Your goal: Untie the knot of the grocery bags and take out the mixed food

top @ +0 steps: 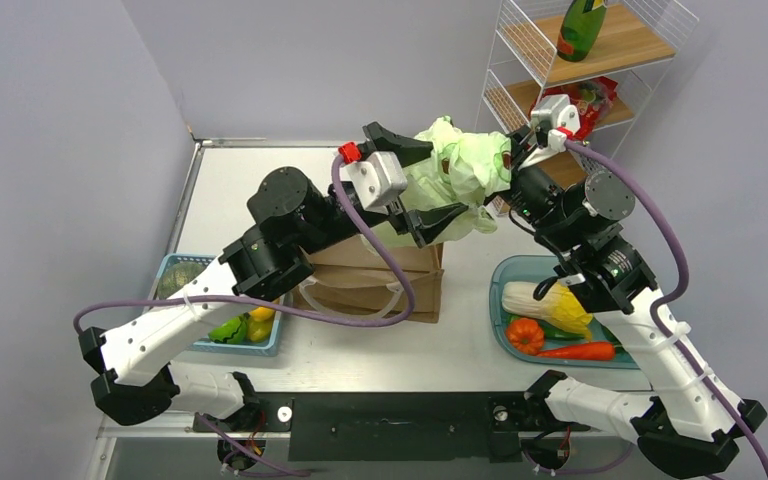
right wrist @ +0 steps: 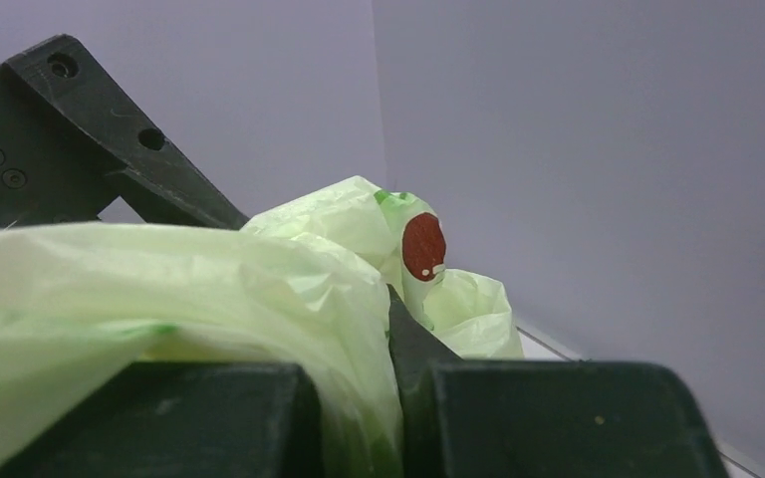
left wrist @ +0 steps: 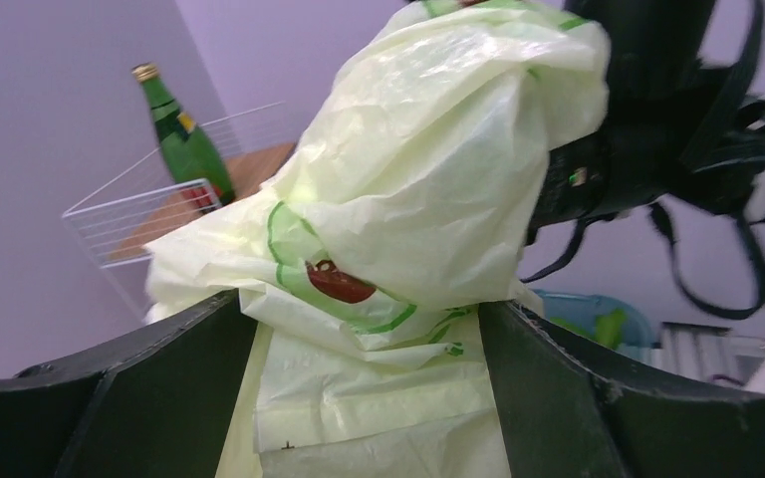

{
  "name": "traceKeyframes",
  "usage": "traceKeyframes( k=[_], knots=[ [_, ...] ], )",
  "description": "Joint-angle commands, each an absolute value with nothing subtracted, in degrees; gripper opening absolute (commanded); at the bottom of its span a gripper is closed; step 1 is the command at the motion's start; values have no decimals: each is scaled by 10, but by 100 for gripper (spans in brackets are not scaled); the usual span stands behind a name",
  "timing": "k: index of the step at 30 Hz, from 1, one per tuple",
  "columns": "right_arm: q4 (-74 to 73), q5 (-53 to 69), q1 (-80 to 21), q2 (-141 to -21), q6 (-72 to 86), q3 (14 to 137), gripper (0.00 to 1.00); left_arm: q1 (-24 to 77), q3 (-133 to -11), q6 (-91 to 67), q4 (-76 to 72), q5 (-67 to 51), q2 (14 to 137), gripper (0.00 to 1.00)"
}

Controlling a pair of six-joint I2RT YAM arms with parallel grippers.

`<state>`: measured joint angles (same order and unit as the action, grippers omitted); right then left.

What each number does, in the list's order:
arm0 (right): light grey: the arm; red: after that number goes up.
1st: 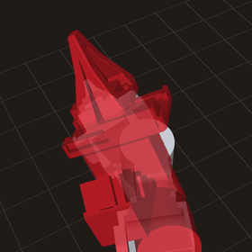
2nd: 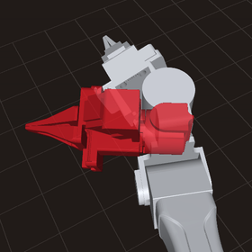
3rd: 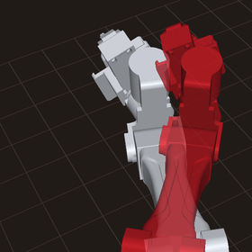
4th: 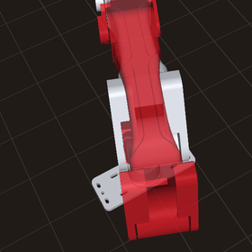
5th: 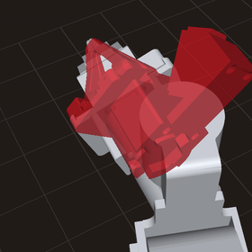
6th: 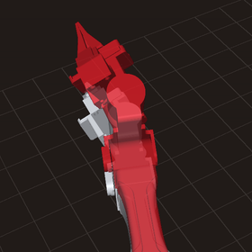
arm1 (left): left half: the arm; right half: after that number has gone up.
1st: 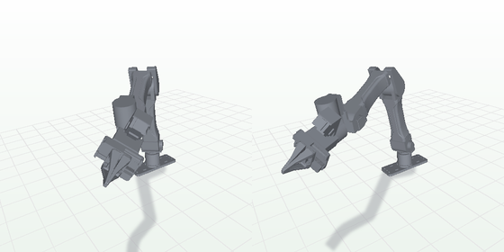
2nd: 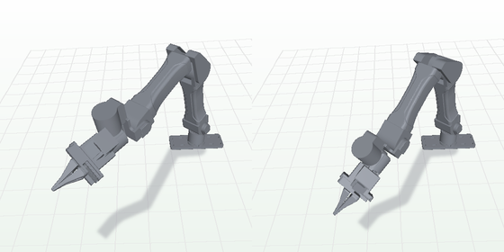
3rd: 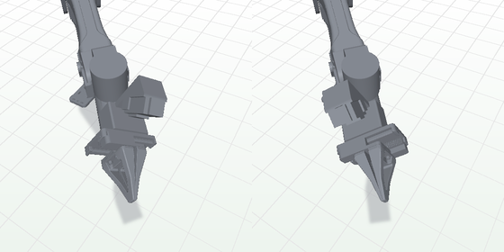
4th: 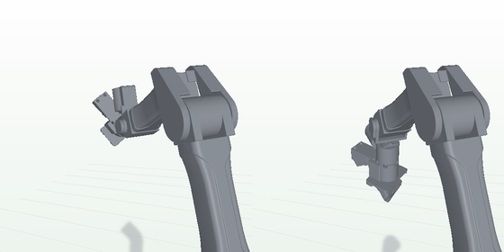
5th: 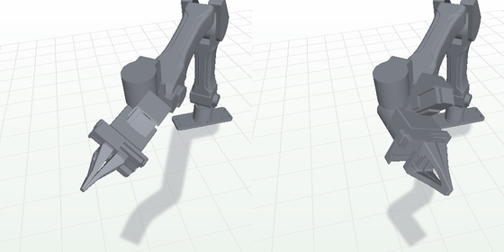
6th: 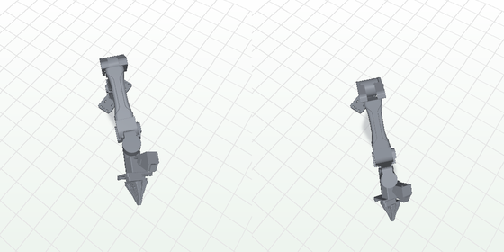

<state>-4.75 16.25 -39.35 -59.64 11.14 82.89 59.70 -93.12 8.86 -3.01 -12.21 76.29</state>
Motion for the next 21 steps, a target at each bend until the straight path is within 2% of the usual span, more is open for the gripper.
traceKeyframes(
  k=[1,8,10,14,16,21],
  knots=[
    [-89,320,-402,-561,105,828,0,571,-872,198,-67,60,759,81],
    [-80,352,-357,-561,146,819,0,559,-810,213,-93,29,722,81],
    [-64,366,-362,-571,160,815,0,556,-811,205,-97,-22,727,81],
    [-53,396,-381,-599,161,834,0,546,-803,162,-117,-193,734,81],
    [-55,412,-392,-612,152,852,0,545,-808,139,-119,-224,743,81],
    [-144,426,-432,-621,52,893,0,532,-830,110,-116,-220,757,79]
  ],
)
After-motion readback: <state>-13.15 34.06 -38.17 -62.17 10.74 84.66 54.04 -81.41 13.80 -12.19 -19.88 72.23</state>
